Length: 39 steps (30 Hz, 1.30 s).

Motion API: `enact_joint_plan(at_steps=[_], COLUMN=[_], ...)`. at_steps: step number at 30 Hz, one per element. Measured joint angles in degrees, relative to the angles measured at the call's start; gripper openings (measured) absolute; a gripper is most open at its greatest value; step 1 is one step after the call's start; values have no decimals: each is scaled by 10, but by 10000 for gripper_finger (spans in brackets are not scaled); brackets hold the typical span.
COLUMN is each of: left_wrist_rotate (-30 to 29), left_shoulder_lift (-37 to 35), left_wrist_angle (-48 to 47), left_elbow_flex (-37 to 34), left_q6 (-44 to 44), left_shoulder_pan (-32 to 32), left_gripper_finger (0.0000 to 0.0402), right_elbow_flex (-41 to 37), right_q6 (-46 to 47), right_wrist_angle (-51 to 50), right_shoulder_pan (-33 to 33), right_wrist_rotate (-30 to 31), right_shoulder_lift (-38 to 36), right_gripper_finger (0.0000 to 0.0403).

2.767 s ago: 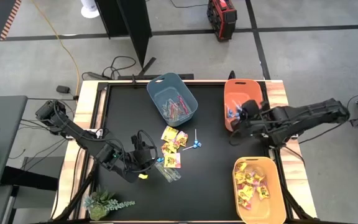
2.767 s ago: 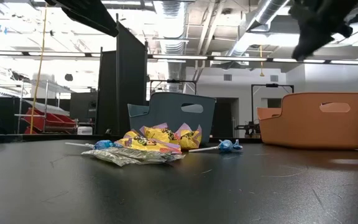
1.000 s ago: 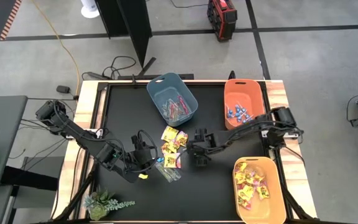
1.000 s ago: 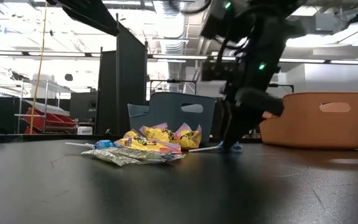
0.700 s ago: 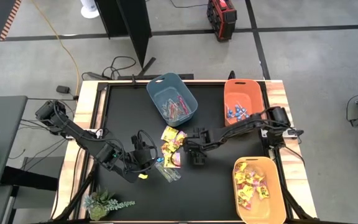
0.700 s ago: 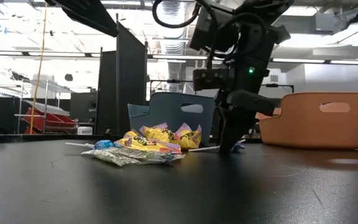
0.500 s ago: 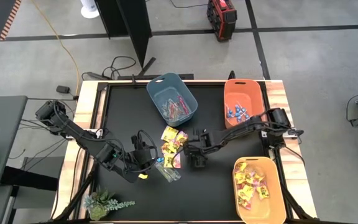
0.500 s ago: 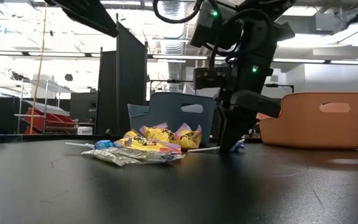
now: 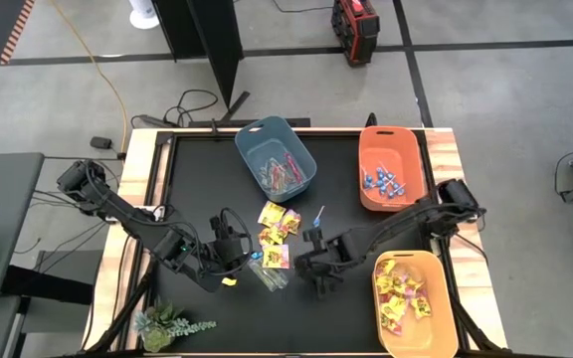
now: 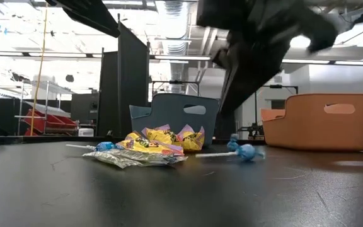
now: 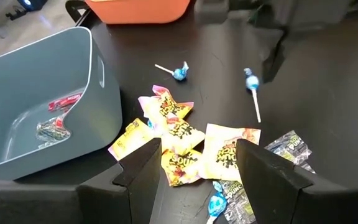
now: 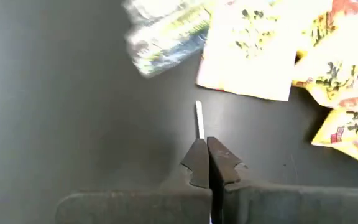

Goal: Sort candy
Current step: Put the blue candy into the orange bin

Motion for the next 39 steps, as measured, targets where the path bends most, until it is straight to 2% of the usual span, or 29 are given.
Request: enact_joint_plan(at_steps=[6,9,14,19,23,32,39], left_wrist_rotate=[0,0,0,0,0,0,0], left_shoulder_lift=[0,0,0,0,0,0,0], left_wrist_angle=[1,2,2,1,2,6,7], left_elbow_flex=[0,0,0,0,0,0,0], left_q6=[-1,-3,-3,-3,-3,-2,-2], left_shoulder_pan=[0,0,0,0,0,0,0], left_gripper_finger=[201,201,201,201,201,201,201], right_elbow_flex=[7,7,4,4,4,4,5], right_q6=[17,22,87,95,95,115,124], right_wrist_angle=[-22,-40,-86,-81,-62,-46,-29], right_shoulder_pan=[8,13,22,25,28,36,35], right_wrist_rotate=[8,8,7,7,-10,-23,-23], right_shoulder_lift=[-11,-1,18,34,49,59,65], right_gripper_finger=[1,19,100,198,238,227,172])
